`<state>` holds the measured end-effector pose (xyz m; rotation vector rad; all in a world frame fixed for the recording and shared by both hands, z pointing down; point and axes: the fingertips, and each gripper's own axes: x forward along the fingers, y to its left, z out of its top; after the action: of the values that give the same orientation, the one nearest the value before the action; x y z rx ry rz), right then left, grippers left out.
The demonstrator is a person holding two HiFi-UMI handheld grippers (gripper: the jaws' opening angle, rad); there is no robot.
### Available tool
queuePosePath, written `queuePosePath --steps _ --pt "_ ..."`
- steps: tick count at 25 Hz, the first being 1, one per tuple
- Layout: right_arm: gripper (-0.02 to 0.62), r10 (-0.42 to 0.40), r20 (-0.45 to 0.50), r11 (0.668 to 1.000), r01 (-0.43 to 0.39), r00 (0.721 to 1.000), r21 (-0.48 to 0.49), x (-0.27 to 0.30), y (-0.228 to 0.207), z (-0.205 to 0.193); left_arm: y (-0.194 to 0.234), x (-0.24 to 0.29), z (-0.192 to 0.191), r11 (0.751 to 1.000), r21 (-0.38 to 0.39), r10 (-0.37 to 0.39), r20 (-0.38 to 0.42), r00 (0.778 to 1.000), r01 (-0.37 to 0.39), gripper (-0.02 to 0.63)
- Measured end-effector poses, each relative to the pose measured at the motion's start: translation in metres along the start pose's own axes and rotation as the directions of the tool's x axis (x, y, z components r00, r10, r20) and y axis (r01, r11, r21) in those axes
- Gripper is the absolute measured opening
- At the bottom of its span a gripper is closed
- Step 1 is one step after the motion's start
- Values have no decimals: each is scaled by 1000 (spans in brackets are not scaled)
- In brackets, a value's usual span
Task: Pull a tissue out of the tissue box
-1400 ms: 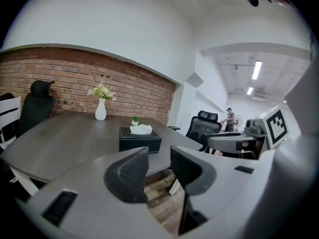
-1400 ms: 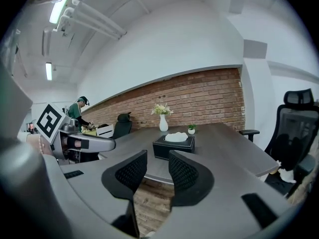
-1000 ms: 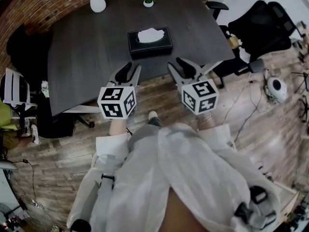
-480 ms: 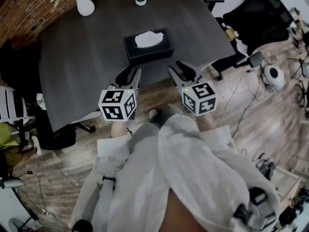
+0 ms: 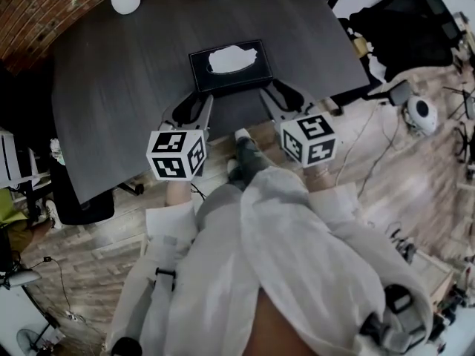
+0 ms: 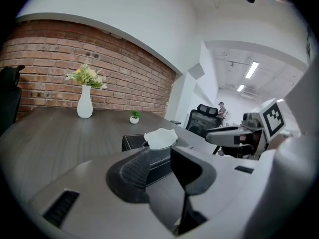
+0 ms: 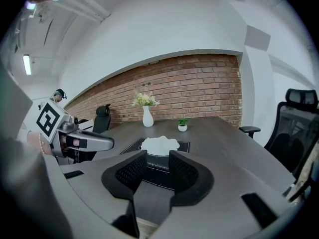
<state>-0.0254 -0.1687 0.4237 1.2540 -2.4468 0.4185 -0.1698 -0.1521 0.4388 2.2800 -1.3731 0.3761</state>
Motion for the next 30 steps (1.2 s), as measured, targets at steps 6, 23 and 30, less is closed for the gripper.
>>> queuePosePath --steps 6,23,30 --pt "115 21 -24 1000 -21 999 -10 37 -21 13 8 32 17 997 70 -13 -41 999 16 121" --pt "115 95 -90 995 -96 991 -5 86 -69 15 18 100 47 971 220 -53 -175 983 91 138" --pt "121 139 -118 990 -139 983 9 90 -72 4 13 121 49 927 348 -59 -243 968 143 138"
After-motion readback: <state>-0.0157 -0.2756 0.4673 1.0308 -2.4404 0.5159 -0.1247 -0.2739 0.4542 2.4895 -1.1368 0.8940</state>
